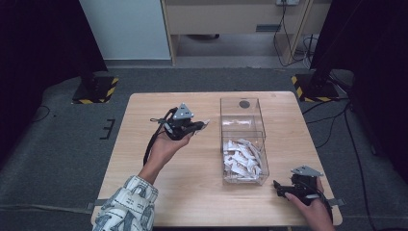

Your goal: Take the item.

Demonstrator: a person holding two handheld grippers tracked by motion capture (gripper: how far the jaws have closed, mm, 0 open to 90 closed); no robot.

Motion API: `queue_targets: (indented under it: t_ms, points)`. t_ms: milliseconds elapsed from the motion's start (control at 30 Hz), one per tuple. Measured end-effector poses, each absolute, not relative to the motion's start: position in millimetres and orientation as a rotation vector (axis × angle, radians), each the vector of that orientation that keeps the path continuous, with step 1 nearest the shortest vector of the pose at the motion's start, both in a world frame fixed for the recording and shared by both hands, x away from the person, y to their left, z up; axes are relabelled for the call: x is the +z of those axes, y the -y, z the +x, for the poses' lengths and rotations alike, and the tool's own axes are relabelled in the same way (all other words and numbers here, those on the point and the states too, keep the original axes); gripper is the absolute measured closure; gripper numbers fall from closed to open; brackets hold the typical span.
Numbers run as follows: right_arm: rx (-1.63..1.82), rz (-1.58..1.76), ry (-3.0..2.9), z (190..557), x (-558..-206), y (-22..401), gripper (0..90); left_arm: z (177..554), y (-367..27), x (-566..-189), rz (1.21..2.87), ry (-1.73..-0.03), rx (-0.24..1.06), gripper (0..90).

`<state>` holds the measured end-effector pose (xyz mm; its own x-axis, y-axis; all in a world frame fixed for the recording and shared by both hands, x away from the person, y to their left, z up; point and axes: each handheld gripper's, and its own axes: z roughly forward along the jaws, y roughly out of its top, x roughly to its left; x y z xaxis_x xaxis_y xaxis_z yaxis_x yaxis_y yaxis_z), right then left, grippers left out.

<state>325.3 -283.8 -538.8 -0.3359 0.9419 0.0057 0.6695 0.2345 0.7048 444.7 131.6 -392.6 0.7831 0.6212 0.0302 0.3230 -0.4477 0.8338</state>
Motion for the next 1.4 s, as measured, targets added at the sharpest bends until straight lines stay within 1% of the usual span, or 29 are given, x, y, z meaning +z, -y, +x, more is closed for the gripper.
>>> queue_targets:
  t_ms: [1400]
  points:
    - [0.867,1.477,-2.091,325,-539,284,0.8,453,-148,-434,2.1,-0.779,0.388,89.9]
